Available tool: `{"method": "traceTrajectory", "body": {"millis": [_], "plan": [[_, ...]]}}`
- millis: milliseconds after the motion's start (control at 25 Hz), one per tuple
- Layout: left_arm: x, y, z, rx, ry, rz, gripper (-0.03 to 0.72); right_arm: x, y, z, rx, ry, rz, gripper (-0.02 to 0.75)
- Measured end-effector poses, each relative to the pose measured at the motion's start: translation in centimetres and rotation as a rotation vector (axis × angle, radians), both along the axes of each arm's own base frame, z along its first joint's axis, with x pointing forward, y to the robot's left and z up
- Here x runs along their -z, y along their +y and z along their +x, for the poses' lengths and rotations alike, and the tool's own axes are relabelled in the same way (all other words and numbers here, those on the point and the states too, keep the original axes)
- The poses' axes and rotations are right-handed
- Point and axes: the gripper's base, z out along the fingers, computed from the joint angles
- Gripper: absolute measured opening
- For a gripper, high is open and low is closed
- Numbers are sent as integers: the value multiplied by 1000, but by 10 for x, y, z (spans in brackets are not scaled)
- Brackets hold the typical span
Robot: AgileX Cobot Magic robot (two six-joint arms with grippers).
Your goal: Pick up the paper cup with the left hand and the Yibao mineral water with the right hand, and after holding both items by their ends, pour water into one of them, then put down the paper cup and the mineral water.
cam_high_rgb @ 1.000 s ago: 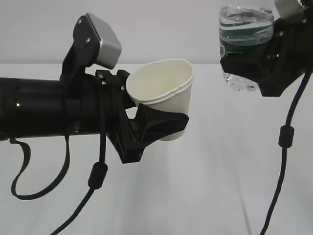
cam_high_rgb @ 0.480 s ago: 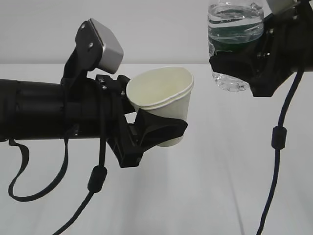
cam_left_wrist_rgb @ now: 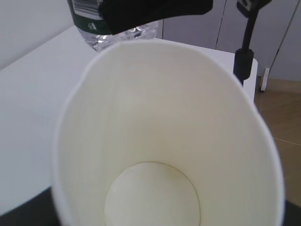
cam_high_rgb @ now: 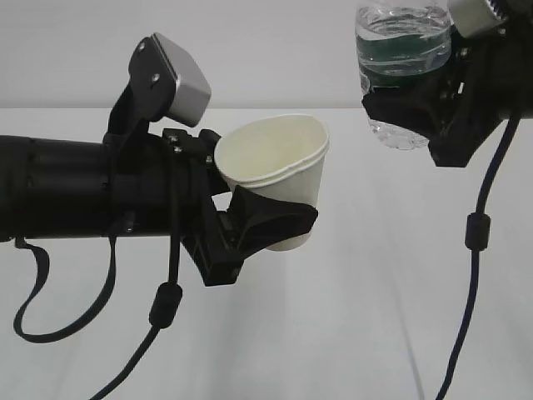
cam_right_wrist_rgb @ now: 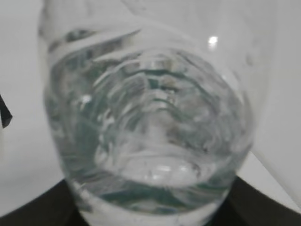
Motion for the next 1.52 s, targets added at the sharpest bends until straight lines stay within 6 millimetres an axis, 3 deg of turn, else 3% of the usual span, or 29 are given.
{"method": "traceTrajectory", "body": {"millis": [320, 640, 1520], "plan": [[0, 0, -1, 20, -21, 19, 450, 0, -2, 2, -5, -60, -66, 407], [-14, -5, 5, 26, -63, -4, 448, 0, -3, 3, -13, -99, -111, 407], [-12, -5, 4, 39, -65, 12, 447, -1, -4, 3, -56, -188, -220, 407]]}}
